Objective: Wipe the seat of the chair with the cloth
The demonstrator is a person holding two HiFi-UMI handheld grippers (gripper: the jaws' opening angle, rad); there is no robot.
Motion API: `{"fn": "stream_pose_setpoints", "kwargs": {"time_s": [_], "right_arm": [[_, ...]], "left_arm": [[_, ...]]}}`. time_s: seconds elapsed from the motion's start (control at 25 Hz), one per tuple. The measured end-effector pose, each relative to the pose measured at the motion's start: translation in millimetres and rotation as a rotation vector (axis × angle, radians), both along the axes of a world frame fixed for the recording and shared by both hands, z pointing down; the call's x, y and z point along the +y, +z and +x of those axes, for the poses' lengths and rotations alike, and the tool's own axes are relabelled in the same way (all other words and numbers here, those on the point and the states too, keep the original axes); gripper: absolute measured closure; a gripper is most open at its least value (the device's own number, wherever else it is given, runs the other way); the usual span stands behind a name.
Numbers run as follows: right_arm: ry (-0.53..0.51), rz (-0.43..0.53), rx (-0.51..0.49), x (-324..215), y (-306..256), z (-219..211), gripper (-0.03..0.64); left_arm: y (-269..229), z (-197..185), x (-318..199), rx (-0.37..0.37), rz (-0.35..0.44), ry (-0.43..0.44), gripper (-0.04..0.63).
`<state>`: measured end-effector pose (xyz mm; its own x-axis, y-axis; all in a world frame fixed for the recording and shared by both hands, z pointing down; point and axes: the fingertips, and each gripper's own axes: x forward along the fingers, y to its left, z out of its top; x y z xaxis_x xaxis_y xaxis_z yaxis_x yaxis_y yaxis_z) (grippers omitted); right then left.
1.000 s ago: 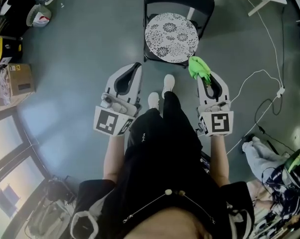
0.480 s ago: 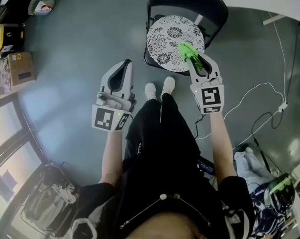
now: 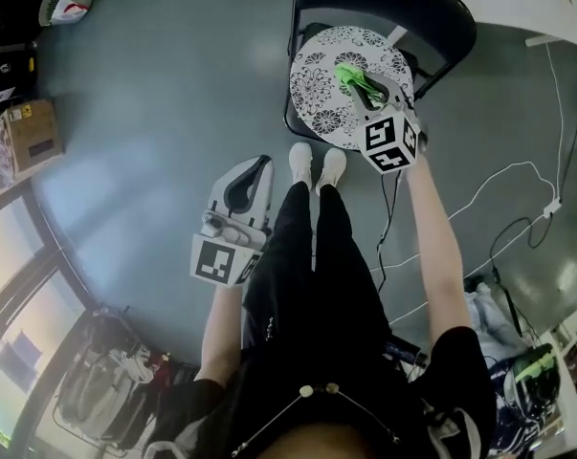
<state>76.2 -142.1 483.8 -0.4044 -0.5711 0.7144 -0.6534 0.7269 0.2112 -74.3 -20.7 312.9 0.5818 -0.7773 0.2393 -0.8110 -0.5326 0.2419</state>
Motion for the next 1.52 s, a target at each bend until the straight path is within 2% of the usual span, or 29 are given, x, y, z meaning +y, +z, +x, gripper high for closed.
{"fn": "stream_pose_setpoints", "kwargs": {"time_s": [0.28,0.64,0.92,1.08,1.16,1.36,1.52], "right_arm": [[-0.068,-0.203,0.046,-43,102,-18,0.529],[-0.146,-0.357,0.145,-83,194,-26,0.531],[-0.151,-0.352,0.227,-124,239,-32,0.531],[-0.196,-0.336,0.28,-133,251,-35,0.531],[-0.202,-0.333,0.278,-133,250,-38,0.531],[-0.131,-0.382,0.2,-118,252,-45,0.531],[-0.157,-0.4,0.205,-91,258,-48,0.531]], "left_arm": [[44,-21,9,-0.017,-0.102,-0.021,0.589],[94,-50,4,-0.025,-0.21,-0.073,0.589],[120,-64,6,-0.046,-0.28,-0.097,0.589],[126,-70,9,-0.045,-0.301,-0.114,0.589],[128,-72,11,-0.041,-0.31,-0.12,0.589],[130,-68,13,-0.037,-0.313,-0.118,0.589],[129,-63,11,-0.044,-0.31,-0.097,0.589]]}}
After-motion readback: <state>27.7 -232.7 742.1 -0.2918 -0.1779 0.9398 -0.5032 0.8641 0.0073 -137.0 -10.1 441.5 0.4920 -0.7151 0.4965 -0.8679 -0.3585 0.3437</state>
